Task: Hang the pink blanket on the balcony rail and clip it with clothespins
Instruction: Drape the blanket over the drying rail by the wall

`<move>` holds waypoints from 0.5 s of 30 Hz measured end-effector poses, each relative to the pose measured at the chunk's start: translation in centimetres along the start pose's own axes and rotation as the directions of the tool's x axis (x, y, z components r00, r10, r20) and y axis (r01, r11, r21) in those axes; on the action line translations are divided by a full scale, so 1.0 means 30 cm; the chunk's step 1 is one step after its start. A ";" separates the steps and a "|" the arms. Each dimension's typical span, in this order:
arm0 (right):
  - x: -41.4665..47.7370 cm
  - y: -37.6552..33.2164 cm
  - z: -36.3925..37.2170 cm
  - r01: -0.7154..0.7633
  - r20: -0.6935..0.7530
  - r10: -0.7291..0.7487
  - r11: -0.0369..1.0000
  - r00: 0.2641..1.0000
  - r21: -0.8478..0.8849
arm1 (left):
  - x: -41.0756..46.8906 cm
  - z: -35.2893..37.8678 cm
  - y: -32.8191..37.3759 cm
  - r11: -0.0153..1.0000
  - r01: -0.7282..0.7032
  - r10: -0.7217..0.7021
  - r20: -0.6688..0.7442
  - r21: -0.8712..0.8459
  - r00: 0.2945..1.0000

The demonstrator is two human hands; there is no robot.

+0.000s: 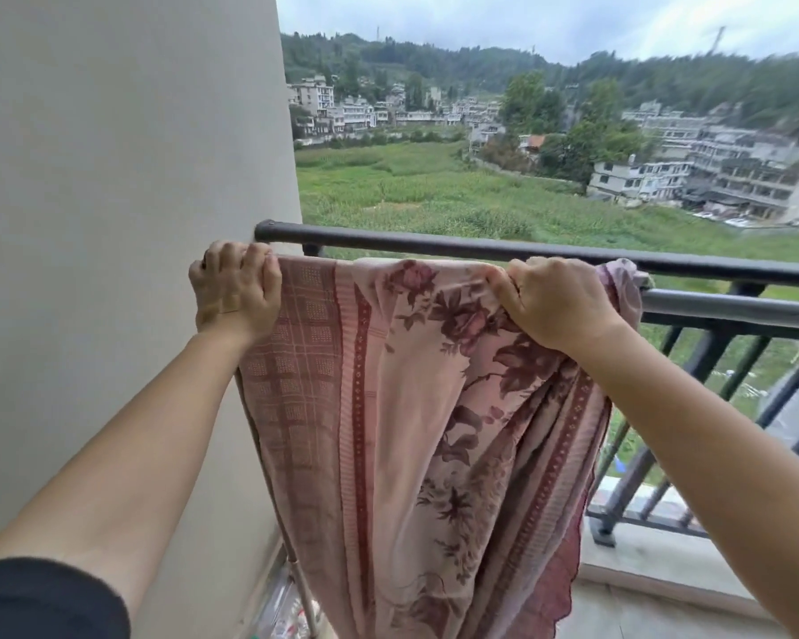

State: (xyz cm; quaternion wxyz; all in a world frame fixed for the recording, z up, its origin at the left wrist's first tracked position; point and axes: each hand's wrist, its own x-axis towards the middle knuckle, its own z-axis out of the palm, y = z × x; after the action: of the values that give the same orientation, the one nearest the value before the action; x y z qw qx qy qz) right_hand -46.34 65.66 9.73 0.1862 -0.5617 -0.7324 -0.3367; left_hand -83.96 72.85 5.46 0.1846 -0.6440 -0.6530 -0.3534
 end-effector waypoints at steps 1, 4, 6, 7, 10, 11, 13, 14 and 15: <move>-0.008 0.008 0.001 -0.005 -0.018 0.005 1.000 1.000 -0.009 | 0.000 0.000 0.002 1.000 0.002 -0.002 -0.006 0.002 1.000; -0.025 0.005 -0.009 -0.057 -0.065 0.055 0.998 0.996 -0.028 | 0.002 0.007 0.005 1.000 0.014 -0.014 -0.019 0.013 1.000; -0.043 0.005 -0.014 -0.123 -0.067 0.117 0.988 0.991 -0.089 | 0.007 0.009 0.021 0.999 0.050 -0.050 -0.019 0.016 0.999; -0.057 0.013 -0.012 -0.155 -0.068 0.148 0.982 0.987 -0.105 | 0.012 0.007 0.035 0.997 0.081 -0.081 -0.014 0.014 0.997; -0.112 0.049 -0.003 -0.281 -0.175 0.294 0.955 0.940 0.097 | 0.012 -0.002 0.091 0.987 0.163 -0.163 -0.029 -0.008 0.986; -0.137 0.055 0.008 -0.333 -0.261 0.386 0.916 0.885 0.225 | 0.006 -0.001 0.115 0.989 0.148 -0.149 -0.052 -0.021 0.987; -0.194 0.055 0.037 -0.439 -0.378 0.635 0.756 0.674 0.486 | -0.019 0.014 0.185 0.997 0.050 -0.054 -0.086 -0.052 0.995; -0.226 0.051 0.054 -0.488 -0.347 0.751 0.639 0.561 0.595 | -0.036 0.024 0.230 0.997 -0.020 0.013 -0.091 -0.076 0.996; -0.257 0.045 0.064 -0.533 -0.242 0.839 0.506 0.488 0.678 | -0.052 0.033 0.284 0.991 -0.083 0.073 -0.095 -0.104 0.993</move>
State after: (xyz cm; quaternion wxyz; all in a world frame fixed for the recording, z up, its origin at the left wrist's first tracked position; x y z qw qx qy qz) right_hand -42.56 61.82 3.75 0.6526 -0.6212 -0.4028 -0.1613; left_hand -75.32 71.77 5.59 0.1929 -0.6611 -0.5982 -0.4097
